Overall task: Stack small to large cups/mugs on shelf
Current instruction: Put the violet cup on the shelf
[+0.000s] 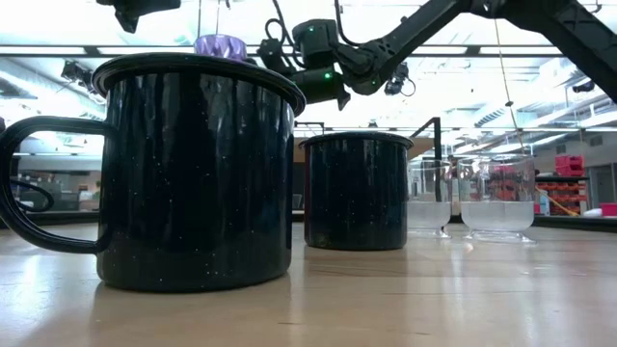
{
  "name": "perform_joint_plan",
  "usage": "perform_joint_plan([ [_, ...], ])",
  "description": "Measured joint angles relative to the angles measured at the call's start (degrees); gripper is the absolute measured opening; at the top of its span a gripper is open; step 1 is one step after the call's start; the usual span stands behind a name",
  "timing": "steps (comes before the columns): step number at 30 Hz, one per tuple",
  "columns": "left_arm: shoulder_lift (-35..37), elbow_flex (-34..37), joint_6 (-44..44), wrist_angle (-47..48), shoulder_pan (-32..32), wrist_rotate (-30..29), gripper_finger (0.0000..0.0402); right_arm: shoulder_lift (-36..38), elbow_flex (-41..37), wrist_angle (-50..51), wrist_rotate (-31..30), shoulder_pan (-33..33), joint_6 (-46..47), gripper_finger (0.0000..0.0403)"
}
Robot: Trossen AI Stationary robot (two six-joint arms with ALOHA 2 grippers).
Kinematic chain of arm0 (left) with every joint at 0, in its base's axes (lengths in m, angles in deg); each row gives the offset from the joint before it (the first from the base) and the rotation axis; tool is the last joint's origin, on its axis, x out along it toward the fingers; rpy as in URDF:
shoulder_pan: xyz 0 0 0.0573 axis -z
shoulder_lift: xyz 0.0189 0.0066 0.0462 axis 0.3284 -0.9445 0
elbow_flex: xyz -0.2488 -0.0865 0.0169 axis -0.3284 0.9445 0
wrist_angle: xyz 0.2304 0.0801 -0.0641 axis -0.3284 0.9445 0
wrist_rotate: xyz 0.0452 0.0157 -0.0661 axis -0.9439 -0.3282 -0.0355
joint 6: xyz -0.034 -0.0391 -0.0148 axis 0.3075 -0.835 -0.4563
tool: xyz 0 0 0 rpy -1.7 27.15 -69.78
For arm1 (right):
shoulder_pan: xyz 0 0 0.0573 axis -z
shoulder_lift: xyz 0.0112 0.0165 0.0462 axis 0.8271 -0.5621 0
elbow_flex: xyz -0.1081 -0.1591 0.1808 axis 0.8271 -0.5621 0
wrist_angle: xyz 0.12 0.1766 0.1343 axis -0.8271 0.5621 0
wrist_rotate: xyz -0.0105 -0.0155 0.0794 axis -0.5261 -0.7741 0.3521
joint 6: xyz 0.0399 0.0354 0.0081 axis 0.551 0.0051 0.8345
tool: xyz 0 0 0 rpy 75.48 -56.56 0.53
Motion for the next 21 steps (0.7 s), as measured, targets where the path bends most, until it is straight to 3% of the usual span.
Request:
perform_joint_plan([
  [21,-0.02,0.0,-0.89,0.29,-0.02,0.0,0.0119,0.13,0.09,2.36,-1.39,0.48,-0.18,0.0369],
])
